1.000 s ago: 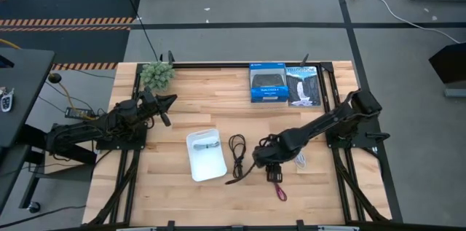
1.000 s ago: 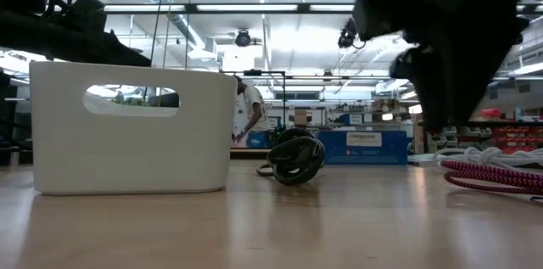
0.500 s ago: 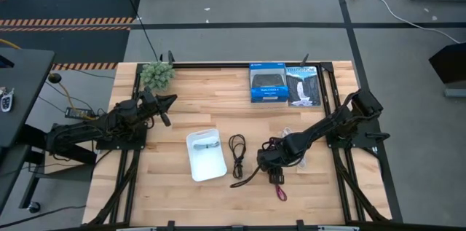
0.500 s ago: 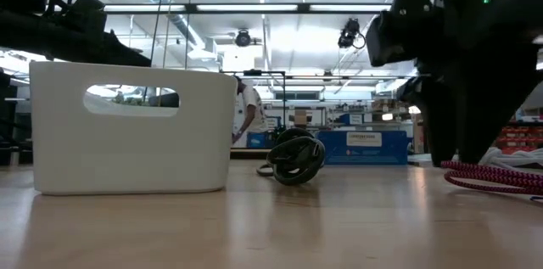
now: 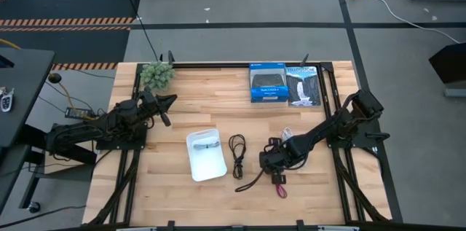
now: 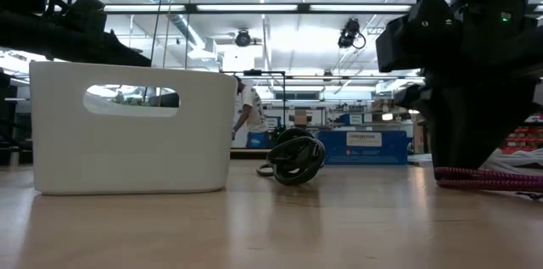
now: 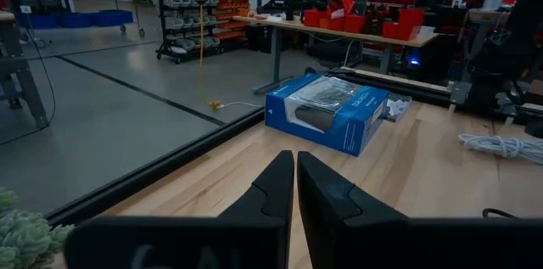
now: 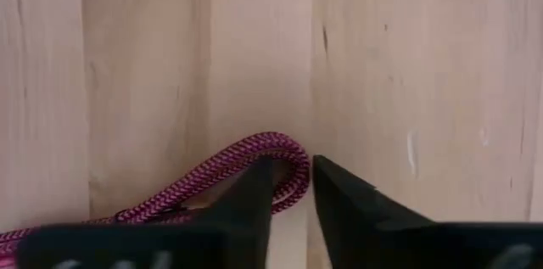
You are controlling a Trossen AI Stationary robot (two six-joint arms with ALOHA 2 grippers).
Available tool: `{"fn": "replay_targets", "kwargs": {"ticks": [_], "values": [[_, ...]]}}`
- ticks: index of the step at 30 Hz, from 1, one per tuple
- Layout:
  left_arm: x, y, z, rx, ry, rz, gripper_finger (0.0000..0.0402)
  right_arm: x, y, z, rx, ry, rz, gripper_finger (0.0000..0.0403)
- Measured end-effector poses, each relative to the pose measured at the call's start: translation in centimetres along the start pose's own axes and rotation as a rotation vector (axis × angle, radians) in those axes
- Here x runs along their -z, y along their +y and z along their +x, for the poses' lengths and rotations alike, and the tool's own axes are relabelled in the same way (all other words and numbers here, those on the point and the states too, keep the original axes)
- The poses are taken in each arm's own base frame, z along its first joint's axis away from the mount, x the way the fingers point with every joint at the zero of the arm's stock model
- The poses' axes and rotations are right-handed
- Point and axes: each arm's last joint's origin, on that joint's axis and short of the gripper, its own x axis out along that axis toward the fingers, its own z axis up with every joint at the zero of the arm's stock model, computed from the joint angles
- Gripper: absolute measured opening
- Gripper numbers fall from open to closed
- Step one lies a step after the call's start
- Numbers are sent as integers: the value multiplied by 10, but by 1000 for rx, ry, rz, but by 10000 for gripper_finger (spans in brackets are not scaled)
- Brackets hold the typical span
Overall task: Pick and place USB-C Cables
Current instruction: Put the red charger cable into the white bin
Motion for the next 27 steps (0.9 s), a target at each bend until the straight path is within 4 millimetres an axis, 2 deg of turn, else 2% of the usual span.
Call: {"fn": "replay_targets", "kwargs": {"ticks": [5,11,17,24,27], "values": [[0,0,0,0,0,0,25,0,0,0,5,-4,-9,14],[0,0,0,0,0,0,25,-10,1,-8,0,-2,21,13],[0,0,0,0,0,0,25,-51,-8,-36,-56,-97,108,7],[0,0,0,0,1,0,25,-118,-32,-93,-201,-364,212,5],[0,0,0,0,2,1,25,-143,-42,-118,-283,-536,228,6]]}}
